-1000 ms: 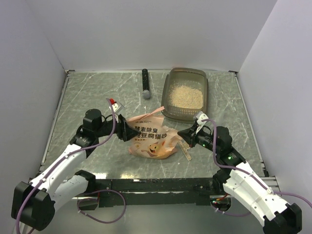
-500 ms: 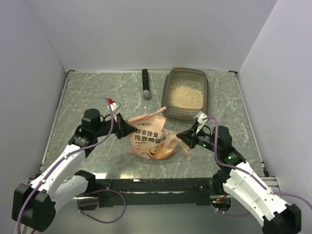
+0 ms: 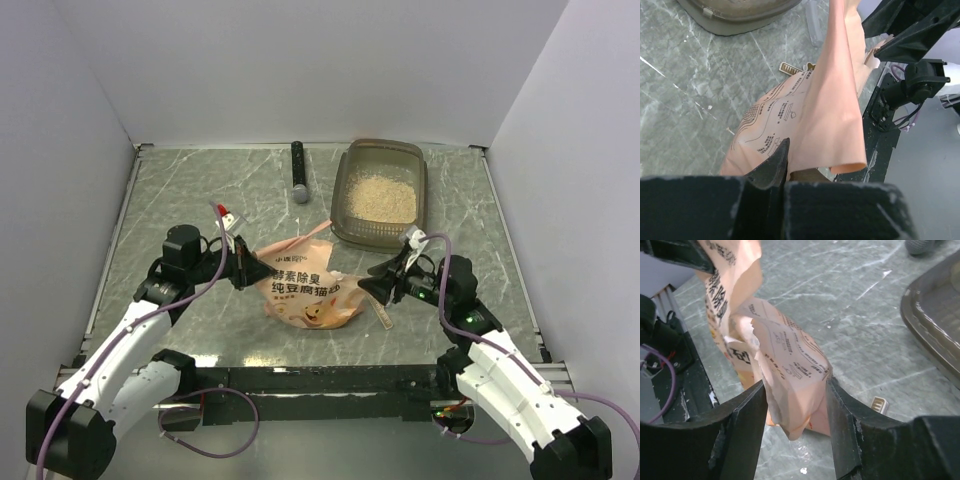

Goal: Fill the litter box with clean litter

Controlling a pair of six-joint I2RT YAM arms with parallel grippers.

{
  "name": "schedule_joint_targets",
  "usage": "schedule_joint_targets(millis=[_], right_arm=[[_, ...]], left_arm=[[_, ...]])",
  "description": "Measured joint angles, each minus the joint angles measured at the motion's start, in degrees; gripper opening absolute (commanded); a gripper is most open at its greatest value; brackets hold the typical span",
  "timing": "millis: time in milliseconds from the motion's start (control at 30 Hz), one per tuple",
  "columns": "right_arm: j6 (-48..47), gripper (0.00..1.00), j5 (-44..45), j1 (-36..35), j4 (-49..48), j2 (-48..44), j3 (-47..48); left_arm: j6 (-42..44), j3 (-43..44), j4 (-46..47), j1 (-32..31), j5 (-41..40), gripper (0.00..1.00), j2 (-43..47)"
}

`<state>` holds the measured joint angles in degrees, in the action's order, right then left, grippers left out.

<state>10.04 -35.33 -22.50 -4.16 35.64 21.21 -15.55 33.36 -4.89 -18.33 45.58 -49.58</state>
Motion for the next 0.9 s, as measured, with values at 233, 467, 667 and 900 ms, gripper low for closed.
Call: schedule_joint_targets(millis=[233, 467, 667, 900], right_arm=[[3.98, 0.55, -5.84, 0.33, -12.33, 2.32, -5.86], [7.76, 0.48, -9.7, 0.39, -24.9, 4.68, -10.1], [10.4, 0.41, -11.34, 0.42, -32.83, 5.66, -11.63], [12.0, 0.0, -11.93, 0.55, -37.53, 7.69, -11.89]], left_arm=[[0.04, 0.0, -0.28, 1.64, 2.51, 0.01, 0.26], [0.04, 0.0, -0.35, 2.03, 3.48, 0.01, 0.26], [0.31, 0.0, -0.52, 2.03, 3.69, 0.01, 0.24], [0.42, 0.0, -0.66, 2.12, 3.96, 0.01, 0.2]])
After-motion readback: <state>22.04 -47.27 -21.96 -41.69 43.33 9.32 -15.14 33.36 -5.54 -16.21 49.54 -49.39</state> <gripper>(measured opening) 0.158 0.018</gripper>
